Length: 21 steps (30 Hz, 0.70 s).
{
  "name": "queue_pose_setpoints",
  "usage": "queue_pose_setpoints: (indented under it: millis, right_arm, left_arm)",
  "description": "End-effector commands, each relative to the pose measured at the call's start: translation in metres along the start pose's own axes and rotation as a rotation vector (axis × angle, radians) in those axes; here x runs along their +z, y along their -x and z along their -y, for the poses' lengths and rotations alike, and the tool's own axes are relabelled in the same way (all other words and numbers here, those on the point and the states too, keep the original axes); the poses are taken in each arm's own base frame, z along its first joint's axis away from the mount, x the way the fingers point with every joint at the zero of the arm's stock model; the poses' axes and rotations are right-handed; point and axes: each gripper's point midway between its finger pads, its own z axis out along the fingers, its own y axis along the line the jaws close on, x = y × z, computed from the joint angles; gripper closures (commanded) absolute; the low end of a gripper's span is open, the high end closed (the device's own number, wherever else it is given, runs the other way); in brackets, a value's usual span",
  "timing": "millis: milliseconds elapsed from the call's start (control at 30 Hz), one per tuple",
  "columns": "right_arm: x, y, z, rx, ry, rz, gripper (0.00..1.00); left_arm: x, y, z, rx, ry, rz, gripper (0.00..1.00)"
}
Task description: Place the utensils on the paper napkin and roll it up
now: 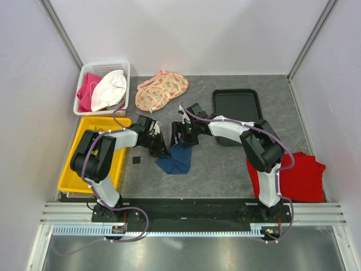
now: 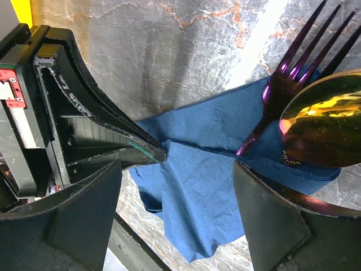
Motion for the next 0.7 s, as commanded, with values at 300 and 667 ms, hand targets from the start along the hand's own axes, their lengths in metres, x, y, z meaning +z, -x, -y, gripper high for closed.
queue_pose_setpoints:
  millis: [300,667]
  right_arm:
    - [-0.010,0.012,-0.030,-0.018,0.086,0.035,0.13]
    - [0.012,-0.007,0.000,-0.018,-0.030,-0.011,0.13]
  left_arm:
    - [0.003,0.003,-0.002,0.008,-0.006,0.007,0.98]
    - [0.004,0.002,-0.004,0.003,-0.003,-0.001,0.98]
